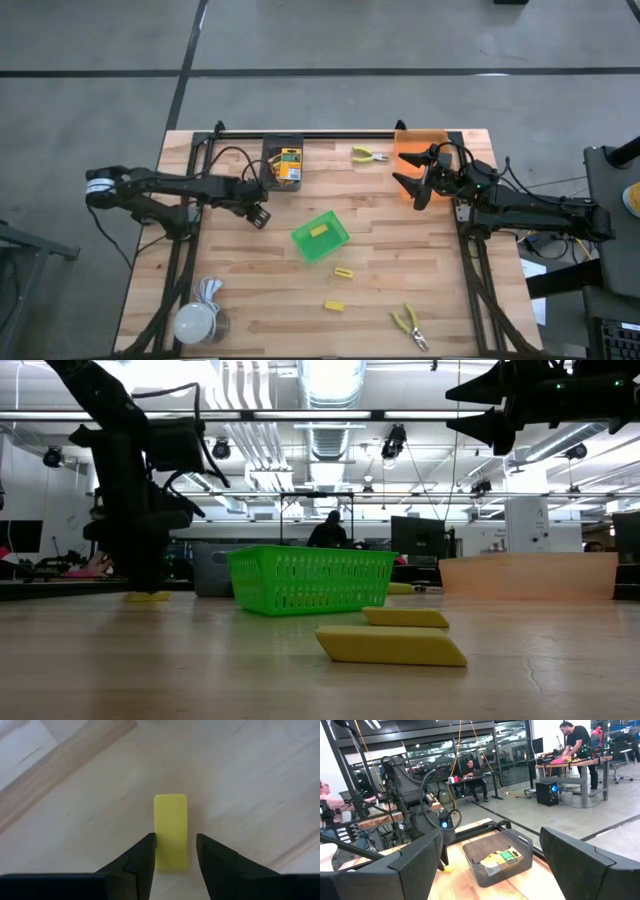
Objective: Pick & Place School Supplies
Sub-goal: Put the yellow eraser into the green bin
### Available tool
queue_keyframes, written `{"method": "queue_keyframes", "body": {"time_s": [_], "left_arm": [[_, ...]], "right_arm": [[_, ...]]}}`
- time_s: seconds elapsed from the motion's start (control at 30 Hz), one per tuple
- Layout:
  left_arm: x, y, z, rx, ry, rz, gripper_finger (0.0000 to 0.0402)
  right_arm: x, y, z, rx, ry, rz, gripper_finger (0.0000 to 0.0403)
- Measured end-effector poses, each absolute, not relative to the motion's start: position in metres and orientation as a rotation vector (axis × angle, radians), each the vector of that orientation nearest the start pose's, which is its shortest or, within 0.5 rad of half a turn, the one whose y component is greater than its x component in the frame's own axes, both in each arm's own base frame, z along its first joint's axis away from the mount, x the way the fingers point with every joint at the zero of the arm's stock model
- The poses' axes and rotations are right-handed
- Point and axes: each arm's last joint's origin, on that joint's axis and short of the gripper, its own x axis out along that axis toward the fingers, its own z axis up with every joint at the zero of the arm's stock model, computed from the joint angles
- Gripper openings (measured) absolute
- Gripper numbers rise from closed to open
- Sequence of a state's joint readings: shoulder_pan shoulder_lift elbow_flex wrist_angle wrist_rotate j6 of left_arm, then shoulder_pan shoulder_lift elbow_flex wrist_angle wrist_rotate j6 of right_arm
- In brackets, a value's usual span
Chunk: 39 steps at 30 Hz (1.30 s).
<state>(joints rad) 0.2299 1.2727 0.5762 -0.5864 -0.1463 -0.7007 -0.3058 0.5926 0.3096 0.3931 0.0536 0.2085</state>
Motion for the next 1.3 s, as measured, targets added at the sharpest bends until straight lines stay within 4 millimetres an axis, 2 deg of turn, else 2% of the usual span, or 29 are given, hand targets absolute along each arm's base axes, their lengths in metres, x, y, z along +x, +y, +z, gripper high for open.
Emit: {"method": "queue_keyframes", "body": {"time_s": [0.2,0.43,0.73,0.87,1.1,1.3], "left_arm": [[0.185,0.048,0.142,-0.704,1.128,0.733,0.0147],[0.185,0.048,0.142,-0.707,1.129,0.726,0.0144],[0.185,0.048,0.142,-0.711,1.129,0.726,0.0098],[0.186,0.049,0.142,-0.713,1.128,0.725,0.0096],[0.194,0.049,0.151,-0.735,1.104,0.679,0.0097],[0.205,0.053,0.173,-0.726,1.049,0.687,0.0097]], "right_arm": [[0.142,-0.046,0.251,0.192,-0.147,-0.345,0.0327],[0.142,-0.046,0.251,0.192,-0.147,-0.346,0.0327],[0.142,-0.046,0.251,0.192,-0.147,-0.346,0.0327],[0.142,-0.046,0.251,0.192,-0.147,-0.346,0.0327],[0.142,-0.046,0.251,0.192,-0.147,-0.346,0.0327],[0.142,-0.046,0.251,0.192,-0.147,-0.346,0.0327]]}}
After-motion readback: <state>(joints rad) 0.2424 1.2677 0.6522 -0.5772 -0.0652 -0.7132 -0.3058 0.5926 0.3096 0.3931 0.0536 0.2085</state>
